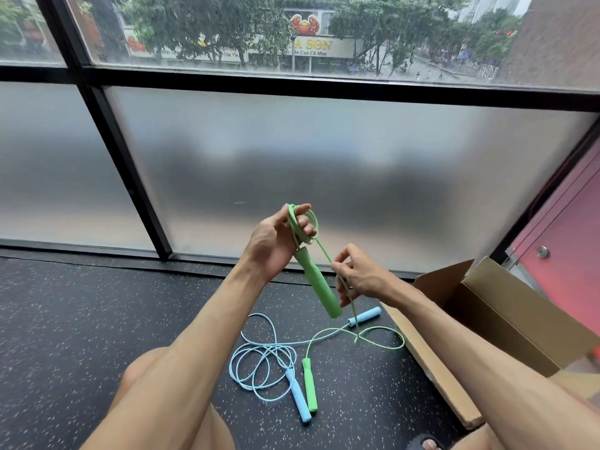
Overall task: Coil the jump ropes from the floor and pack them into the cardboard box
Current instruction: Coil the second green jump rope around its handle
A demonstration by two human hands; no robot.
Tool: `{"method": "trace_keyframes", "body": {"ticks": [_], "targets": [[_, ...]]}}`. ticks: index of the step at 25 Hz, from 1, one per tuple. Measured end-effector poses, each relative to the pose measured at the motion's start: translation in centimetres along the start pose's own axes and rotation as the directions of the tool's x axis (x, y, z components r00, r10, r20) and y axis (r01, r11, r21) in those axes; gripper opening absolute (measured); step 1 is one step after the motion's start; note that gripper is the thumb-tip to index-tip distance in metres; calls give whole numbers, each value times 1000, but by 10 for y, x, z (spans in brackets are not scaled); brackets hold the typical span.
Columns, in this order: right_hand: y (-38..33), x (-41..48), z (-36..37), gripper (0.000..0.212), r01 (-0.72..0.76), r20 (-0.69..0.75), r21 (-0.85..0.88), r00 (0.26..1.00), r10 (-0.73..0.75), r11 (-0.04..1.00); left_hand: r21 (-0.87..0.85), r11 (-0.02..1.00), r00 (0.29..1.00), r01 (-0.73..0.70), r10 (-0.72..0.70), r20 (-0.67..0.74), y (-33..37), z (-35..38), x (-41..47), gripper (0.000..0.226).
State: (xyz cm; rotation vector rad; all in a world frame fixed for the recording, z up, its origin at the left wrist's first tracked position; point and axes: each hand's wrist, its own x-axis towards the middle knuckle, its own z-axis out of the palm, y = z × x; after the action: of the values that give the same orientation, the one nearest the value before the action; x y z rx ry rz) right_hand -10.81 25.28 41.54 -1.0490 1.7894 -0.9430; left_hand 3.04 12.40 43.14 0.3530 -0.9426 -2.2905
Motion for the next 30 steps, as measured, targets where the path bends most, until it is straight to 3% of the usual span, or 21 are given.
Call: {"method": "trace_keyframes", "body": {"ticks": [2,5,9,12,14,16,19,25,28,30], "targets": [[0,-4,1,18,-36,72,-55,997,40,998,63,989,979,-133,141,-147,1,-6,4,38],[-1,-8,3,18,-18,153,-114,988,35,993,276,931,890,-240,324,-321,1,-17,8,33],[-6,-6,3,15,160,154,-194,979,-131,968,690,706,814,-160,490,-313,-4,-23,11,33],[-10,-6,2,14,253,117,-201,965,-233,946,876,482,876,-8,425,-226,-9,-22,10,31],[-12,-8,2,16,289,74,-202,957,-279,936,943,326,942,75,287,-174,-14,-20,9,29],[-13,-8,-1,19,323,5,-212,944,-330,922,957,262,980,124,116,-159,-18,-15,6,29],[-11,-6,-9,21,368,-110,-280,905,-411,887,948,294,992,119,-83,-99,-21,-1,0,49],[-7,0,-11,27,418,-255,-288,834,-490,862,828,543,932,141,-356,74,-19,5,-12,71],[-9,0,-14,30,384,-271,-151,870,-412,911,625,747,871,228,-443,212,-15,2,-9,71],[-9,1,-12,27,340,-229,6,916,-330,940,419,870,877,260,-395,275,-9,2,-8,64]]}}
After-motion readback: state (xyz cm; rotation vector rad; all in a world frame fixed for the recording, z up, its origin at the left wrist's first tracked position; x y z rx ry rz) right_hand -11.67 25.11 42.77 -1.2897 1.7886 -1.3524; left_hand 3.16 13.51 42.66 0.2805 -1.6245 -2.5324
